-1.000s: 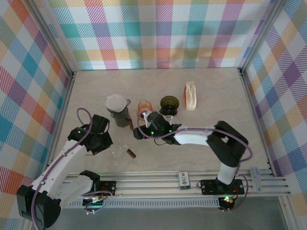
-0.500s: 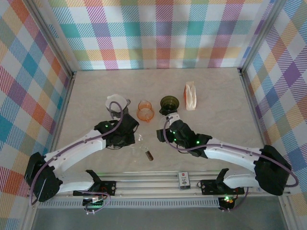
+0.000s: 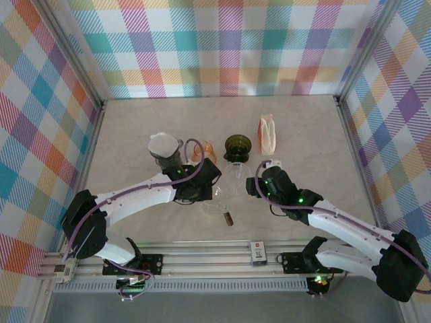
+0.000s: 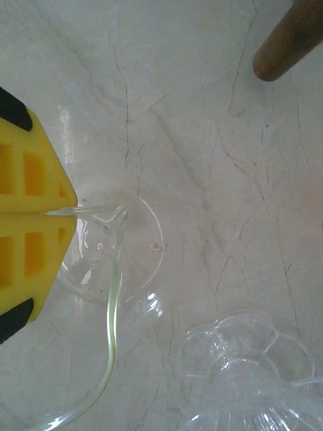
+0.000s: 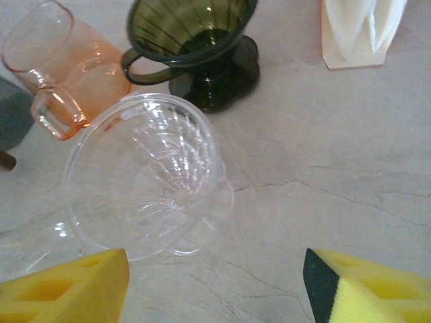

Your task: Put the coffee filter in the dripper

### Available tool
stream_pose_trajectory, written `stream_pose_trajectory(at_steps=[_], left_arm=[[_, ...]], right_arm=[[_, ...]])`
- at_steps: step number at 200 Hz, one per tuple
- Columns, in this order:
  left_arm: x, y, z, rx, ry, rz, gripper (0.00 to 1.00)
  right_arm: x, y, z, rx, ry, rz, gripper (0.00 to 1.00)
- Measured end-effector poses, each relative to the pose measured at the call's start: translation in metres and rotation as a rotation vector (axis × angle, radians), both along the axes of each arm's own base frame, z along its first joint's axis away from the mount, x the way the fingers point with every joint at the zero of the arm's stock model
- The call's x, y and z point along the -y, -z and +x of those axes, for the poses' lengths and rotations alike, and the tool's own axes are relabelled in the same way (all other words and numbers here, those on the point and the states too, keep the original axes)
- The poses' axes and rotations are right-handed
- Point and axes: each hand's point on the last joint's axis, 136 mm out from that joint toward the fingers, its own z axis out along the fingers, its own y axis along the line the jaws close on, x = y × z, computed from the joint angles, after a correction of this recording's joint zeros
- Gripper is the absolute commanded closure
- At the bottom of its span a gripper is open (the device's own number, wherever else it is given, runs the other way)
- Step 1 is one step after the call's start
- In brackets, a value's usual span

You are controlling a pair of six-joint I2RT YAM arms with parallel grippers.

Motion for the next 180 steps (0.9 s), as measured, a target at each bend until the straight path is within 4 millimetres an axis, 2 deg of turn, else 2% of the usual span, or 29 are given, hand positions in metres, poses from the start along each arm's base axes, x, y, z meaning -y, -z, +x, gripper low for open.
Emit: stream_pose_trajectory(at_steps=[41,60,81,111,131,158,180], left_arm=[[0.003,0.0,-0.002,-0.01,0.02,-0.01,0.61],[0.004,-0.001,-0.003,-0.006,0.026,-0.013,0.43],[0.004,-0.019,-0.002,0.037,0.029,-0.059,0.27],[-0.004,-0.069,-0.003,0.172,0.024,-0.183,0.23],[-0.014,-0.092,-0.005,0.246,0.01,-0.243,0.22],[-0.034,-0.093,-0.012,0.287,-0.021,-0.251,0.21],[-0.047,-0.091,-0.016,0.305,-0.046,-0.244,0.21]], right_arm=[[-0.004,0.022,0.009,-0.132,0.009,0.02,0.34],[-0.009,0.026,0.016,-0.166,0.013,0.05,0.35],[-0.013,0.03,0.026,-0.195,0.025,0.083,0.37],[-0.017,0.038,0.043,-0.231,0.048,0.115,0.43],[-0.017,0.049,0.049,-0.261,0.06,0.116,0.51],[-0.017,0.061,0.052,-0.295,0.075,0.118,0.67],[-0.019,0.062,0.052,-0.303,0.075,0.126,0.8]])
